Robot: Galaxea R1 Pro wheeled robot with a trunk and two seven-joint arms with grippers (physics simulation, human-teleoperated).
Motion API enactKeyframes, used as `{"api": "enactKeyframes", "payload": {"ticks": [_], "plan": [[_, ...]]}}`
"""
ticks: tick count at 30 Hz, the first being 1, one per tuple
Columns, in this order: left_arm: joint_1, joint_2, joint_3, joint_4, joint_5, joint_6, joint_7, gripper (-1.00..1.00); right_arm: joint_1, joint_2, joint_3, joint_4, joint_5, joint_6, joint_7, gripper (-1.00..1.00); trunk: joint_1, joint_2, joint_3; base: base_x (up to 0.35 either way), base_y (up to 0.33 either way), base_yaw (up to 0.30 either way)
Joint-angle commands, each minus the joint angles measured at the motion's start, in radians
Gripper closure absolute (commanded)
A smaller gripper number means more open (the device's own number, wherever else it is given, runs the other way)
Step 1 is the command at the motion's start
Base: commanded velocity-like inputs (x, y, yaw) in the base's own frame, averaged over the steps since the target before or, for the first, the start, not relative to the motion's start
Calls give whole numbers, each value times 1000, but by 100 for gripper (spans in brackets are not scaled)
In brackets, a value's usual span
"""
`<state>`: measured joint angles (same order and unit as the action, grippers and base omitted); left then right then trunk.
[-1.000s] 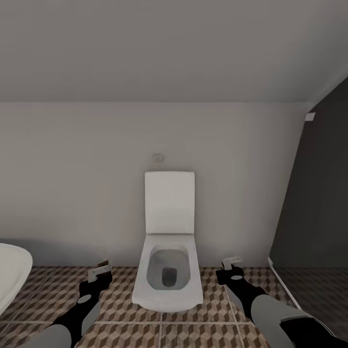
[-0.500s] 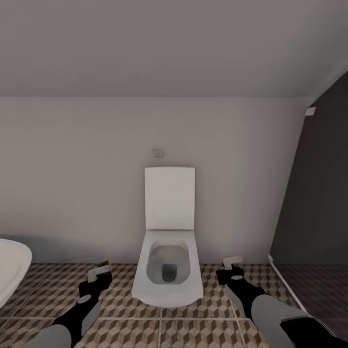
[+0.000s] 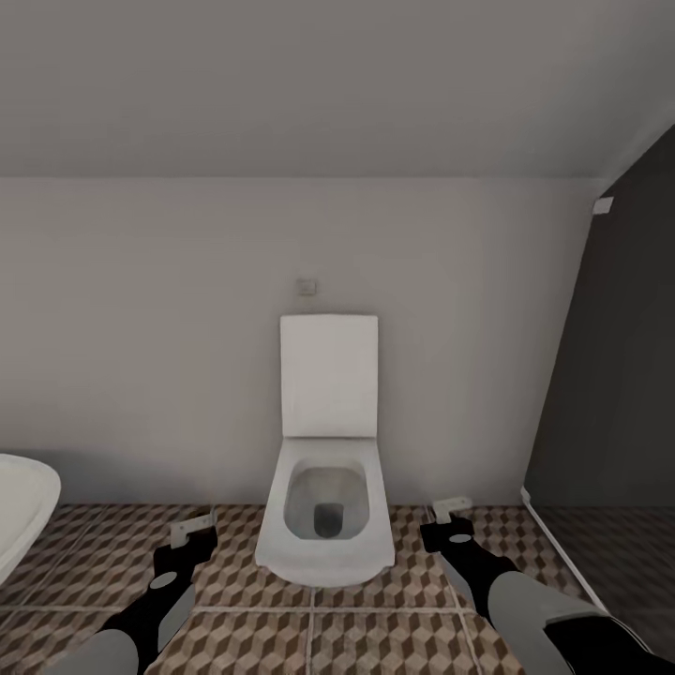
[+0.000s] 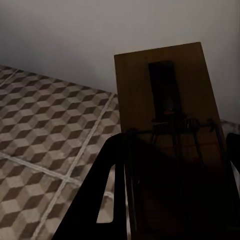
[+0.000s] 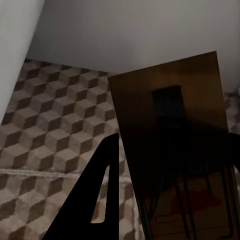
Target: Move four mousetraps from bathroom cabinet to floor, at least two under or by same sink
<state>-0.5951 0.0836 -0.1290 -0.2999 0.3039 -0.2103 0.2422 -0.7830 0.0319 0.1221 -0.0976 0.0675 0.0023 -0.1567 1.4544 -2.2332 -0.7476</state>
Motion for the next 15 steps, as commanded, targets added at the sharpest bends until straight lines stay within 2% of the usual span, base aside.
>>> {"api": "enactKeyframes", "payload": {"ticks": [1,15], "plan": [[-1,1,-9,0,8,-3,8,100,-1,0,5,1,5,-1,-1,100,4,-8,-4,0,0,0],[-1,1,-9,-1,6,-3,8,100,-1,0,5,1,5,-1,-1,100,57,-106,-48,0,0,0]]}}
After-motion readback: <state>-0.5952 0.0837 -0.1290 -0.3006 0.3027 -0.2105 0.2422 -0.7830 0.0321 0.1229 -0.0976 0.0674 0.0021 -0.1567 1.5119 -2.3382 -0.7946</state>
